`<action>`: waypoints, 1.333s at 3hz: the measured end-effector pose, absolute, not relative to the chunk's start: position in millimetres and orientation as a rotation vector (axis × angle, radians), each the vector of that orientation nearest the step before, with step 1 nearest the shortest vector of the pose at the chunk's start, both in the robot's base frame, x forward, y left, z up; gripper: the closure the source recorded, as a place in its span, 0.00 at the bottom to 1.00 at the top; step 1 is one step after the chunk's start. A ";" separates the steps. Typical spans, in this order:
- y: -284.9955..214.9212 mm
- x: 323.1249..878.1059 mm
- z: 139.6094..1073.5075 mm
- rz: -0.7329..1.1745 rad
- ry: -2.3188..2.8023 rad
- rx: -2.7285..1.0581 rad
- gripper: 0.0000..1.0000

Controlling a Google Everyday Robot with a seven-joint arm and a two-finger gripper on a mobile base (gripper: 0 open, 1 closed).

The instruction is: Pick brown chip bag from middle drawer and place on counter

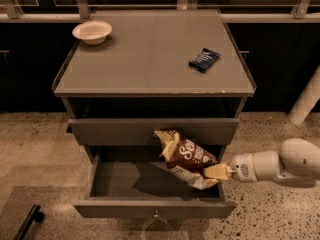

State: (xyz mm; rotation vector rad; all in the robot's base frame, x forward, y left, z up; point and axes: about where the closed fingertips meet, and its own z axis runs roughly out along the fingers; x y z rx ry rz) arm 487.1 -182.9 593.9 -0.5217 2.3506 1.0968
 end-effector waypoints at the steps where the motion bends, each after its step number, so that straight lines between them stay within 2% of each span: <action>1: -188.5 492.9 564.2 1.103 2.394 -0.454 1.00; 4: -211.7 500.2 500.2 1.080 2.505 -0.272 1.00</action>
Offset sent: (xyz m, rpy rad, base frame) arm 0.0163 -0.0308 -0.0858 -0.0236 0.1359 -0.1475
